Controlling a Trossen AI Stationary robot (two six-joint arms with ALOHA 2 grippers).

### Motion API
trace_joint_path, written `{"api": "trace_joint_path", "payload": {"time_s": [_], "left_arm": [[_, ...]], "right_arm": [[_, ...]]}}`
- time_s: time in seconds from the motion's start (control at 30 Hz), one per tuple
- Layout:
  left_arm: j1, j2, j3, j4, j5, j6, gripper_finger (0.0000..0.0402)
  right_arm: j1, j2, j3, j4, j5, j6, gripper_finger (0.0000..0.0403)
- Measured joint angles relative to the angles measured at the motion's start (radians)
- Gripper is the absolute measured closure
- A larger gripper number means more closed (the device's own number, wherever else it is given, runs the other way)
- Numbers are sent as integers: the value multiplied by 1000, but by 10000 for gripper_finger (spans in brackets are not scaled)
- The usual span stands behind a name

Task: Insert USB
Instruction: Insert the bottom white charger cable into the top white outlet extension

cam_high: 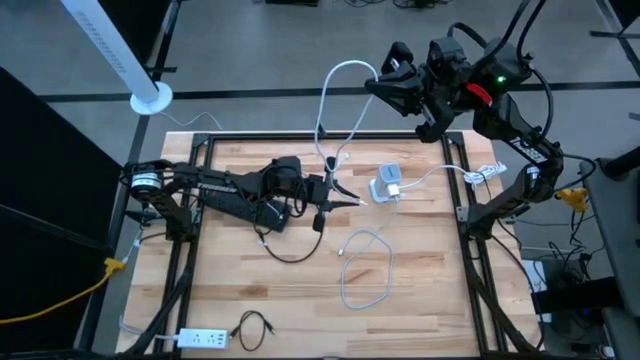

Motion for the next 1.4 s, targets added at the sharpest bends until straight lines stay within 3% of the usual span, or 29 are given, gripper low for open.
{"api": "trace_joint_path", "payload": {"time_s": [0.13, 0.33, 0.57, 0.67, 0.87, 1.1, 1.23, 1.4], "left_arm": [[0, 0, 0, -16, 0, -19, 396], [0, -2, 10, -61, -26, -49, 401], [3, -4, 122, -233, -29, -46, 401], [4, -14, 154, -309, -29, -48, 401], [28, -82, 133, -368, -30, -134, 401], [69, -167, -41, -217, -80, -232, 402], [88, -172, -161, -25, -94, -339, 402], [109, -171, -309, 182, -192, -442, 401]], "right_arm": [[0, 0, 0, 0, 0, 0, 401], [0, 0, 0, 0, 0, 0, 401], [0, 0, 0, -37, 9, -33, 396], [-3, -1, 0, -133, 39, -72, 370], [-39, -14, 0, -388, 191, -139, 266], [-104, -3, -1, -794, 255, -239, 182], [-126, 21, -3, -1024, 284, -350, 164], [-145, 58, -5, -1287, 458, -448, 162]]}}
